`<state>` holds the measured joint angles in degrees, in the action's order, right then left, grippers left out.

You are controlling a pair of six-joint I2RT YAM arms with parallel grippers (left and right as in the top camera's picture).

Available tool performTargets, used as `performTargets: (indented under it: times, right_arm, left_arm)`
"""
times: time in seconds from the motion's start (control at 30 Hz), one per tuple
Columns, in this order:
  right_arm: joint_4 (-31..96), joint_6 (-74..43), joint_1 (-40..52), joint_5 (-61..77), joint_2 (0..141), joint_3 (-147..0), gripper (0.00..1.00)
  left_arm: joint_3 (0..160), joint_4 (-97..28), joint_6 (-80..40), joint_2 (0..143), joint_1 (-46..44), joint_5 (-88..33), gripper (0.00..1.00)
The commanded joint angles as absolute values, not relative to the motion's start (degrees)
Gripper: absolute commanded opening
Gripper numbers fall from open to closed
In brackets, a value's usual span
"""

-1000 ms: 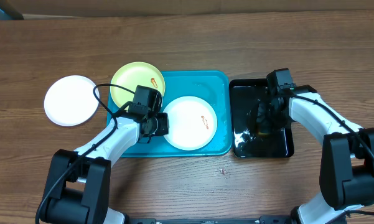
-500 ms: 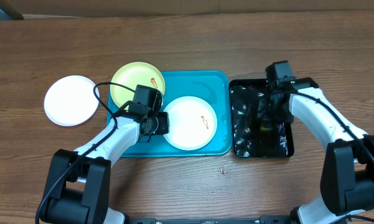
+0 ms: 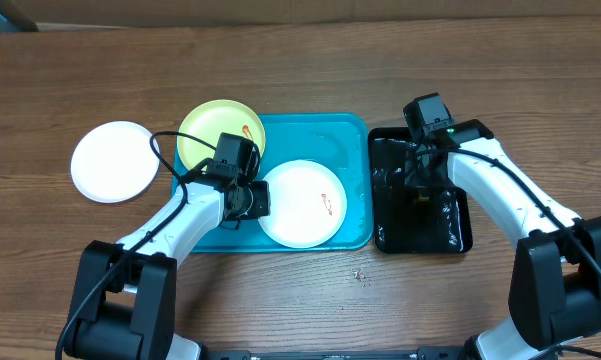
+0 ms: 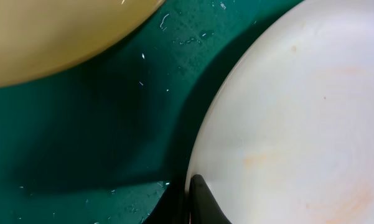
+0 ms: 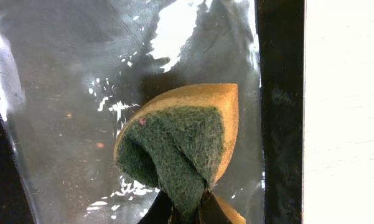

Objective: Clean dirty plates on tray and stack at the side
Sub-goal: 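Lift the sponge with the right gripper out of the black tray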

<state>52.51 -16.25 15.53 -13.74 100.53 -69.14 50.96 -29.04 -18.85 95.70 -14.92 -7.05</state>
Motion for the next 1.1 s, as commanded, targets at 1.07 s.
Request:
performTargets:
  times: [1.07]
  right_arm:
    - [60.6,-4.0,21.8,-17.8,98.8,-84.0,0.04]
  left_arm:
    - [53.6,-25.8,-26.2,102.2,-15.0,-8.4,0.04]
